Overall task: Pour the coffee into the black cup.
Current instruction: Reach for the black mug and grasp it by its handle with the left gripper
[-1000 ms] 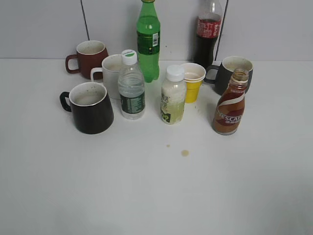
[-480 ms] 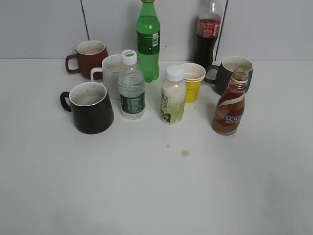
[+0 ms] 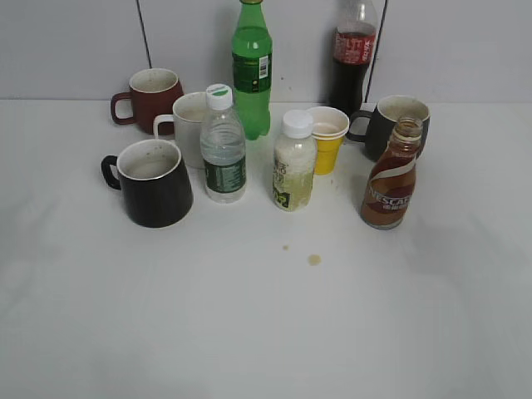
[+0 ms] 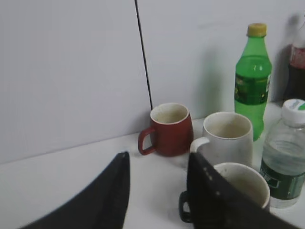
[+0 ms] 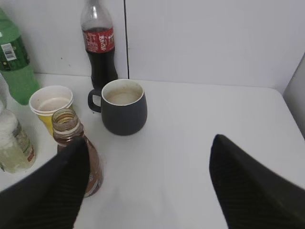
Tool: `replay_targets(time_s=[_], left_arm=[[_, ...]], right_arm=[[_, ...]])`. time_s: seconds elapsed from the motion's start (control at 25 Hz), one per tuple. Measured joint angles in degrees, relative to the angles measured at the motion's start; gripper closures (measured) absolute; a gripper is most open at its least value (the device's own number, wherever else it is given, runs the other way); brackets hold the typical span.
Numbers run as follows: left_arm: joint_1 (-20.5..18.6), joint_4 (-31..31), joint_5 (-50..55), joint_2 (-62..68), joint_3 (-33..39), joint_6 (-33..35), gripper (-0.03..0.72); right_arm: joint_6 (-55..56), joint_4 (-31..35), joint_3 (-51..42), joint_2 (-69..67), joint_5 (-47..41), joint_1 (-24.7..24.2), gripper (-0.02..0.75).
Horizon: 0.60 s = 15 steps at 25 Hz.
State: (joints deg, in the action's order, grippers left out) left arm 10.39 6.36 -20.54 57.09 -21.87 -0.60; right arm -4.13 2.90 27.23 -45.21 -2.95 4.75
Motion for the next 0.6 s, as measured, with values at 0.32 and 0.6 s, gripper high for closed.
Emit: replay_targets(time_s=[0.32,0.6], left_arm=[[-0.1,-8.5,-33.2,31.9,0.0,0.0,0.374],[-5.4,-5.6,-38.6,44.1,-2.5,0.0,0.394]], right_arm=[[3.7,-0.1,-0.2,-16.7,17.3,0.4,0.151],[4.1,-2.5,-1.0,-28.2,29.8,4.3,0.167]])
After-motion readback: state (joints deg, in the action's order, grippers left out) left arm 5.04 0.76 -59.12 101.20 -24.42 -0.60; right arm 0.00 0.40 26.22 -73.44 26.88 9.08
